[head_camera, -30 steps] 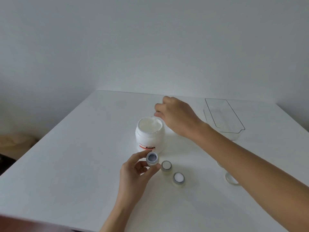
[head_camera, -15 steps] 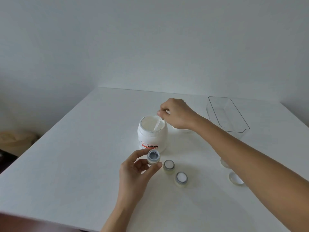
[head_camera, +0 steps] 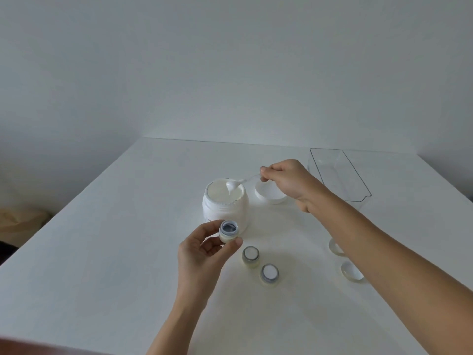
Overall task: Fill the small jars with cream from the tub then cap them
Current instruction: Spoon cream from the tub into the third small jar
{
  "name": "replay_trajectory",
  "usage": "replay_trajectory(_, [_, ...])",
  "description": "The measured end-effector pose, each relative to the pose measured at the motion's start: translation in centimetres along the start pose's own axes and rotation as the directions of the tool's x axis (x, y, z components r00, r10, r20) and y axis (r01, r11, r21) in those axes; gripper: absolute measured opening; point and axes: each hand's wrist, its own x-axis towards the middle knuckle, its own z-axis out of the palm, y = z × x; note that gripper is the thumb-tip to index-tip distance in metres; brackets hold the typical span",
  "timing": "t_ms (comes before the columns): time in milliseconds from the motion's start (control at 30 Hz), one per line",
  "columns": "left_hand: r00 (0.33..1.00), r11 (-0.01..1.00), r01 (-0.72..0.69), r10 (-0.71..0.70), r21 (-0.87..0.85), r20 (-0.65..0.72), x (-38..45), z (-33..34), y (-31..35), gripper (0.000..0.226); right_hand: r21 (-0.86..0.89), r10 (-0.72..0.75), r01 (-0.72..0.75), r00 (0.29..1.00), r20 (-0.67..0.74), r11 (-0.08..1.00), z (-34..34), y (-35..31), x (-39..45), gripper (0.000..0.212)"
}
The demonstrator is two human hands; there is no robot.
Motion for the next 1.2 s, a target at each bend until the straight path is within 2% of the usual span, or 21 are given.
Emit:
replay_trajectory(67, [1.000, 1.000, 0.003, -0.003, -0.007, -0.010, 0.2, 0.2, 0.0, 0.031, 0.020, -0.002, 0.001, 1.000, 0.021, 1.000, -0.2, 0.1, -1.0, 0.029])
replay_trajectory(167, [1.000, 1.000, 0.007, -0.008, -0.021, -0.014, 0.3, 0.4, 0.0, 0.032, -0.030, -0.057, 0.057, 0.998, -0.017, 0.998, 0.1, 0.8, -2.6, 0.030])
replay_trajectory(300, [1.000, 0.999, 0.015, -0.014, -0.051, 0.004, 0.2, 0.7, 0.0, 0.032, -0.163, -0.228, 0.216, 0.972, -0.061, 0.963, 0.6, 1.6, -4.4, 0.031])
replay_trajectory(400, [1.000, 0.998, 0.021, -0.021, -0.058, 0.010, 0.2, 0.7, 0.0, 0.033, -0.369, -0.410, 0.350, 0.907, -0.097, 0.861, 1.3, 2.3, -5.2, 0.028])
replay_trajectory(500, [0.999, 0.997, 0.031, -0.031, -0.069, 0.007, 0.2, 0.6, 0.0, 0.033, -0.527, -0.622, 0.489, 0.776, -0.101, 0.695, 1.9, 2.5, -5.9, 0.019])
replay_trajectory(600, [0.999, 0.995, 0.036, -0.034, -0.088, 0.023, 0.1, 0.6, 0.1, 0.031, -0.702, -0.837, 0.614, 0.545, 0.046, 0.362, 1.7, 2.9, -6.8, 0.014])
replay_trajectory(667, [0.999, 0.994, 0.038, -0.034, -0.104, 0.038, 0.1, 0.4, 0.1, 0.031, -0.753, -0.902, 0.645, 0.390, 0.182, 0.127, 1.3, 3.8, -7.2, 0.008])
replay_trajectory(700, [0.998, 0.993, 0.041, -0.037, -0.108, 0.041, 0.1, 0.3, 0.2, 0.032, -0.764, -0.913, 0.644, 0.341, 0.226, 0.051, 1.0, 4.3, -7.3, 0.016])
replay_trajectory(767, [0.998, 0.993, 0.047, -0.043, -0.104, 0.038, 0.2, 0.2, 0.1, 0.031, -0.777, -0.926, 0.629, 0.275, 0.259, -0.030, 0.4, 4.9, -7.4, 0.023])
replay_trajectory(900, [0.998, 0.994, 0.050, -0.047, -0.096, 0.039, 0.2, 0.2, -0.1, 0.029, -0.794, -0.941, 0.604, 0.228, 0.249, -0.064, -0.7, 5.3, -7.5, 0.023])
replay_trajectory(1033, [0.998, 0.994, 0.046, -0.043, -0.099, 0.038, 0.2, 0.1, -0.1, 0.028, -0.806, -0.950, 0.589, 0.220, 0.223, -0.053, -1.2, 5.6, -7.6, 0.020])
replay_trajectory(1100, [0.998, 0.994, 0.046, -0.043, -0.104, 0.034, 0.2, 0.2, -0.1, 0.028, -0.803, -0.961, 0.596, 0.218, 0.169, -0.006, -1.3, 5.4, -7.4, 0.018])
replay_trajectory(1200, [0.999, 0.995, 0.038, -0.036, -0.098, 0.017, 0.1, 0.2, -0.2, 0.029, -0.769, -0.968, 0.619, 0.252, 0.002, 0.160, -1.3, 4.5, -7.0, 0.004])
